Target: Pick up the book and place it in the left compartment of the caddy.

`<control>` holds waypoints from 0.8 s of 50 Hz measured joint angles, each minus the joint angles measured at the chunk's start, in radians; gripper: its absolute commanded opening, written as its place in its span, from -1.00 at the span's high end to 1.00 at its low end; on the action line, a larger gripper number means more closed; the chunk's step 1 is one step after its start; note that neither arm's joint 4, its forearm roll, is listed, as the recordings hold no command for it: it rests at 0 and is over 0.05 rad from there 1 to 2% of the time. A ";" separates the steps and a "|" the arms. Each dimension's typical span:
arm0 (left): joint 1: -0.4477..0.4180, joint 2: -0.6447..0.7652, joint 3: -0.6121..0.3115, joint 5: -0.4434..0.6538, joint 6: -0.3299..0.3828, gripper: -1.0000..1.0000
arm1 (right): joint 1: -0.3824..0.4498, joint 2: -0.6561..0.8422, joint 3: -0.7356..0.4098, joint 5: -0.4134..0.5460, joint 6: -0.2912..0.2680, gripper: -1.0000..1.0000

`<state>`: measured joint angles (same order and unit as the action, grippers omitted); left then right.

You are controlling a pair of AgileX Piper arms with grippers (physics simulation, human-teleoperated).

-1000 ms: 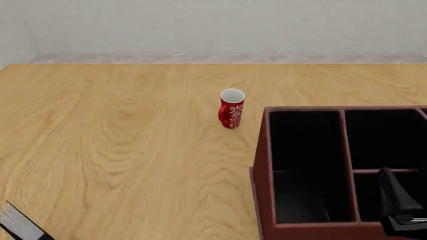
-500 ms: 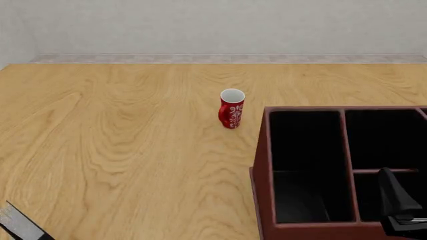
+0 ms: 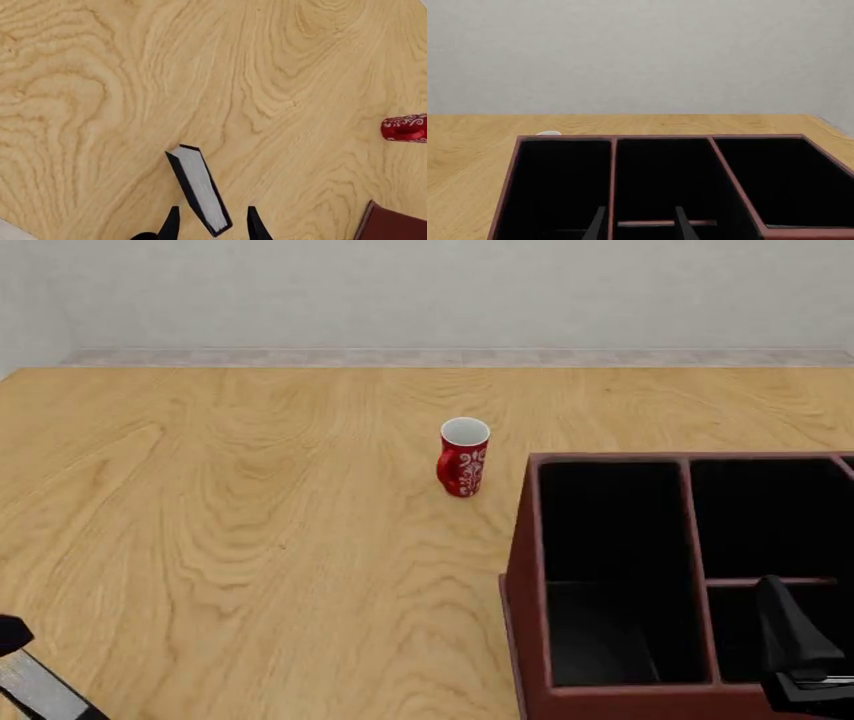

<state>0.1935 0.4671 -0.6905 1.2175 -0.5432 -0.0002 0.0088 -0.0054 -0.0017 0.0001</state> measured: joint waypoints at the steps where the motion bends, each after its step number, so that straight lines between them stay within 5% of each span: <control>1: -0.001 0.000 0.003 0.000 -0.003 -1.00 | 0.000 0.000 0.000 0.000 0.000 -1.00; 40: -0.033 0.007 0.055 0.001 -0.067 -1.00 | 0.000 0.000 0.000 0.000 0.000 -1.00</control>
<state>0.1605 0.4742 -0.6354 1.2189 -0.6100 -0.0003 0.0088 -0.0054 -0.0017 0.0001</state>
